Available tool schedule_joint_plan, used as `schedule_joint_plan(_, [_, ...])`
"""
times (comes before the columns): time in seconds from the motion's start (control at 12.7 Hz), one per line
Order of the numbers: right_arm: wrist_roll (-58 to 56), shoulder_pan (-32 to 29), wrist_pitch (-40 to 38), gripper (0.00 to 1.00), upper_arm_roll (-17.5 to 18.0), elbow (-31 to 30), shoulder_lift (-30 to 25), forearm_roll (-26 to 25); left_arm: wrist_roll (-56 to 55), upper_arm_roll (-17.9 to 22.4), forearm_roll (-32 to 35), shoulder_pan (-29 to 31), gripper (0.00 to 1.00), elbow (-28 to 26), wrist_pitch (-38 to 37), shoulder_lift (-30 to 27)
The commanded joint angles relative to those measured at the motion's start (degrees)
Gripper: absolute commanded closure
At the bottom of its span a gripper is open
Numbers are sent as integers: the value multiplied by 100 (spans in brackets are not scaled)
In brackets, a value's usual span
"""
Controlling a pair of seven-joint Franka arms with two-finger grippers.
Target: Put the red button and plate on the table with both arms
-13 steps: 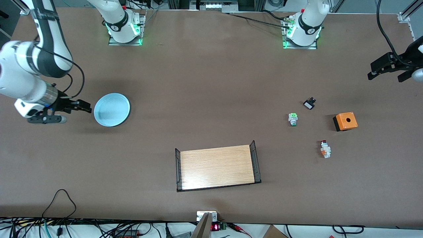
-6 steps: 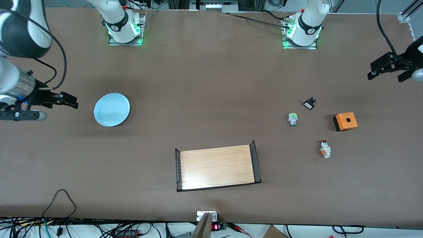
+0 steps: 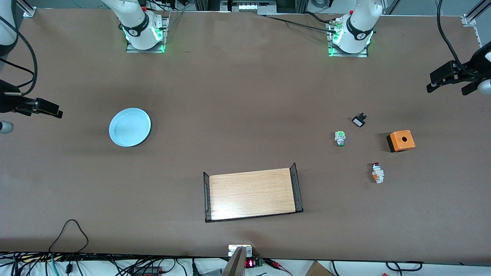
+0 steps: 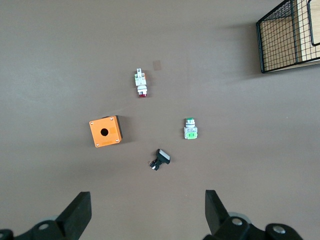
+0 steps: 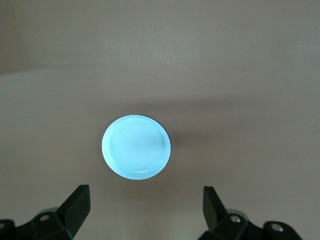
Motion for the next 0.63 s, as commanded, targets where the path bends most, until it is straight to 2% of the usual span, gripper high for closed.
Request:
schedule_joint_plan(0.0, [-108, -25, 53, 0, 57, -299, -309, -80, 45, -58, 152, 30, 0, -107, 49, -104])
schedule_joint_plan(0.16, [-99, 10, 406, 0, 66, -669, -573, -89, 45, -58, 143, 30, 0, -107, 49, -104])
schedule_joint_plan(0.55, [147, 11, 204, 0, 83, -635, -627, -80, 45, -58, 152, 30, 0, -107, 49, -104])
